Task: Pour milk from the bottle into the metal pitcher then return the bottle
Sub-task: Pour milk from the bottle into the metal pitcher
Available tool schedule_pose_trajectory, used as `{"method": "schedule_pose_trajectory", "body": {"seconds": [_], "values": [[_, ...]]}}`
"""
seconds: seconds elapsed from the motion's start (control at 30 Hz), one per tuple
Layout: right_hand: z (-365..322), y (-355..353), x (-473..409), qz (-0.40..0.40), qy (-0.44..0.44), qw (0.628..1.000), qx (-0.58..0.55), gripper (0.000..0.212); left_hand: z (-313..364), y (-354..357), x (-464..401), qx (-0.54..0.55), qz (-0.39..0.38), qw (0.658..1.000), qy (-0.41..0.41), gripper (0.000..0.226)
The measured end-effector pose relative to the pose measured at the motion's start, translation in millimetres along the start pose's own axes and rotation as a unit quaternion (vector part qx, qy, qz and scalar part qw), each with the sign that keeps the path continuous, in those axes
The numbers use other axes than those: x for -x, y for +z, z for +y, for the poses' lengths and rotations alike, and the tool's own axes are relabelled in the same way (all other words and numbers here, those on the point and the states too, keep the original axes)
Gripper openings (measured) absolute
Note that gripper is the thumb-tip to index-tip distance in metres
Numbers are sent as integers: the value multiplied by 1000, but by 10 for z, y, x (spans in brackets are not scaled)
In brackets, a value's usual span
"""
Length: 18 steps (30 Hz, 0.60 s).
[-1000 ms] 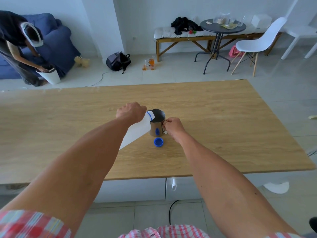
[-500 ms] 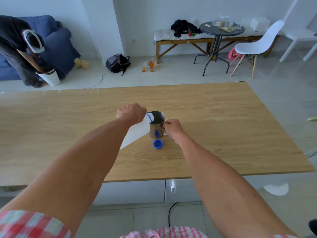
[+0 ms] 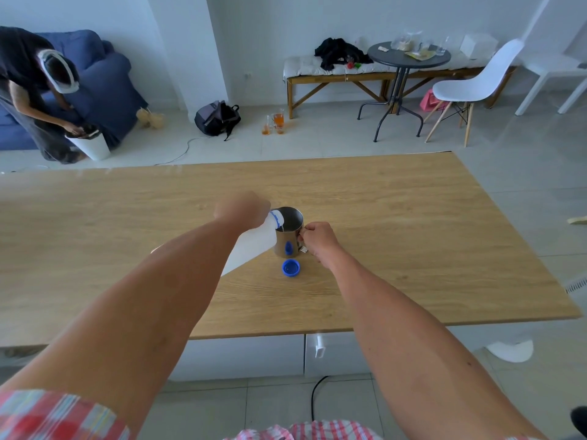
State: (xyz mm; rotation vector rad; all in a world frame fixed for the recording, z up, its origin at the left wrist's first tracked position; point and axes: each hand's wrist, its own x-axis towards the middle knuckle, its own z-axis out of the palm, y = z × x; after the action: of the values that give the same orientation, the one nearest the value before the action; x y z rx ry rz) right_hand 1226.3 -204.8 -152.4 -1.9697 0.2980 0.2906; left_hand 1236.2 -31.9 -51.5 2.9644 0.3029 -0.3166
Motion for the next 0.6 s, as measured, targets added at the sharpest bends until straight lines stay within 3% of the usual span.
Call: {"method": "schedule_pose_trajectory", "body": {"seconds": [0.6], "values": [[21,30,-34,0,5,1000,-7,21,13,-12,-13,-6,-2,1000,3,30]]}}
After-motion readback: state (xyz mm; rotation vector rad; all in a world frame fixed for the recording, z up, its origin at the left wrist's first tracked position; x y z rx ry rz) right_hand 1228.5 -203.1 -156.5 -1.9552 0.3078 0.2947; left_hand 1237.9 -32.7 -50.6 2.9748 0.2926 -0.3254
